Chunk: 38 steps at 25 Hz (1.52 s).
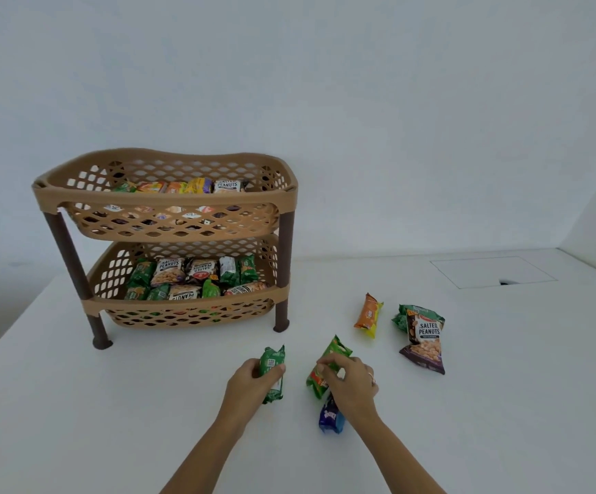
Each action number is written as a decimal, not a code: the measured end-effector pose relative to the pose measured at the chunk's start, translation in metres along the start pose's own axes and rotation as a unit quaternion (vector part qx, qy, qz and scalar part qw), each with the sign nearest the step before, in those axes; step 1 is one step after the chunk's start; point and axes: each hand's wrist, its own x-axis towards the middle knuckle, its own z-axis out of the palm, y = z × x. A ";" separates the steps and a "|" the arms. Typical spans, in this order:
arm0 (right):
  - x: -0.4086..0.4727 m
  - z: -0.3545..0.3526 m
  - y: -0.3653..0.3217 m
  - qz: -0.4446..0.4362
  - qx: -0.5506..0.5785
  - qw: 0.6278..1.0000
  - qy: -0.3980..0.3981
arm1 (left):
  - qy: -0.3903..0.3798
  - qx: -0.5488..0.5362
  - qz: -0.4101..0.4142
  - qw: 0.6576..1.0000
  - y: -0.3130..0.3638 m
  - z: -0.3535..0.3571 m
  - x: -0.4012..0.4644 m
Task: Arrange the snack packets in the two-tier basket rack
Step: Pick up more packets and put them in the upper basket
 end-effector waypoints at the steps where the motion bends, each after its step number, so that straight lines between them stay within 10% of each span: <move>1: 0.002 -0.003 -0.006 -0.039 0.037 0.999 0.005 | 0.006 -0.001 0.027 1.000 0.013 -0.006 -0.001; 14: 0.075 -0.121 -0.261 -0.326 0.351 0.876 0.053 | 0.019 0.092 0.264 0.960 0.282 -0.133 0.037; 19: 0.142 -0.118 -0.334 -0.298 0.165 0.939 0.040 | -0.026 0.185 0.101 0.977 0.313 -0.152 0.109; 23: 0.199 -0.086 -0.353 -0.236 -0.070 0.969 0.026 | -0.026 0.397 0.062 0.915 0.303 -0.138 0.153; 29: 0.255 -0.043 -0.373 -0.150 -0.269 0.949 -0.065 | -0.005 0.601 0.102 0.793 0.292 -0.114 0.185; 38: 0.282 -0.027 -0.365 -0.160 -0.370 0.909 -0.103 | -0.010 0.636 0.081 0.767 0.287 -0.121 0.193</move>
